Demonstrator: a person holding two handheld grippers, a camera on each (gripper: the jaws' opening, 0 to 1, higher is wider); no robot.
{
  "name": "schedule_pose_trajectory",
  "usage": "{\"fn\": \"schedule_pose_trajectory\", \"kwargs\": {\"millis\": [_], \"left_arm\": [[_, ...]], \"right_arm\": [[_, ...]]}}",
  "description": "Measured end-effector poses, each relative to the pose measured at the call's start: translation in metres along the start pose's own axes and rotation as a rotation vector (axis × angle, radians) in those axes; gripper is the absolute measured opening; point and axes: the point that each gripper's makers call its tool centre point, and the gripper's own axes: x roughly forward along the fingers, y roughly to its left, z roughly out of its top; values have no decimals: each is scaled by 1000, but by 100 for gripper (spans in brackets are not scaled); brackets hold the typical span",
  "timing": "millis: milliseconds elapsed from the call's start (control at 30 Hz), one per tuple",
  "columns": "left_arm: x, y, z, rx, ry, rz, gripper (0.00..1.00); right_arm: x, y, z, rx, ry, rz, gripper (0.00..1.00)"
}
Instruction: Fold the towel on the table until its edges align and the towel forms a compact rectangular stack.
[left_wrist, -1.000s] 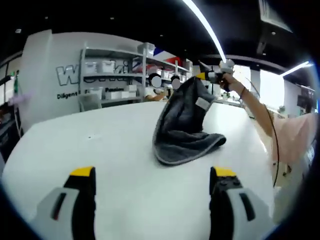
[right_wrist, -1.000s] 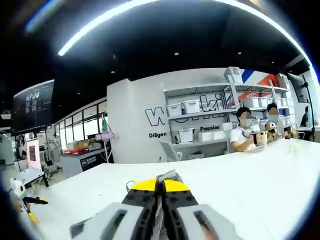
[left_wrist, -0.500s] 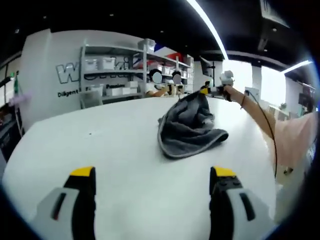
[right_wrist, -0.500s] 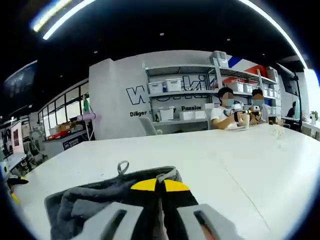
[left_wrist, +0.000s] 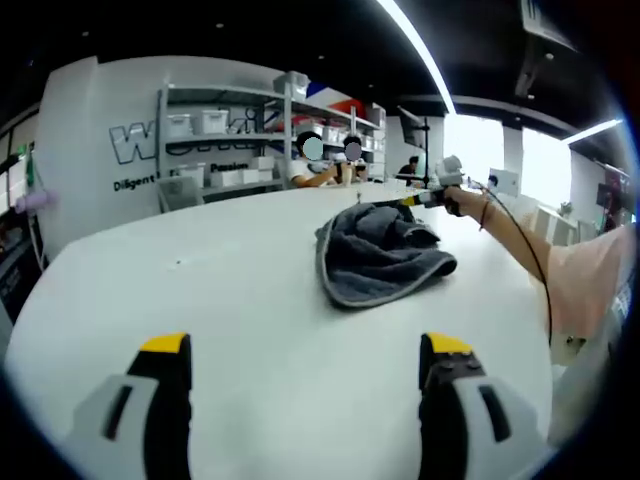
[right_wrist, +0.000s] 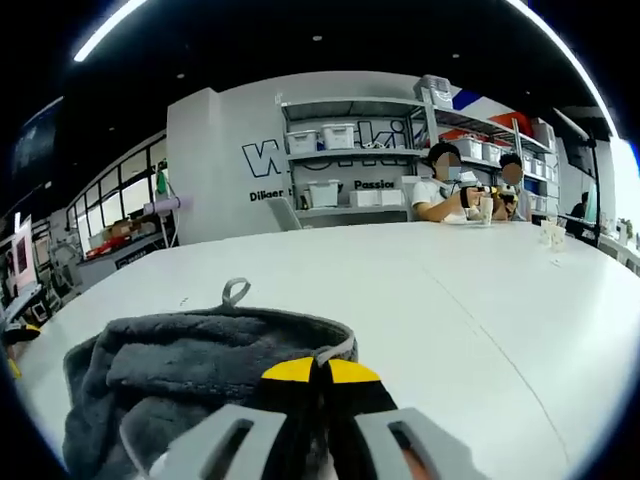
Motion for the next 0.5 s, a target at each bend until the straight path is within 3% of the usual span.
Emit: {"fn": "schedule_pose_trajectory", "kwargs": {"millis": [233,333,500], "left_arm": [[0,2,-1,5,6,5,99],[1,2,-3,6,13,6,99],[3,1,-5,3,18,5,99]], "right_arm": [[4,-7,-21,-50,46,-39,8],[1,-11,-24,-64,32,-71,25],[-9,-12,-20,-63,4,-98,41]]}}
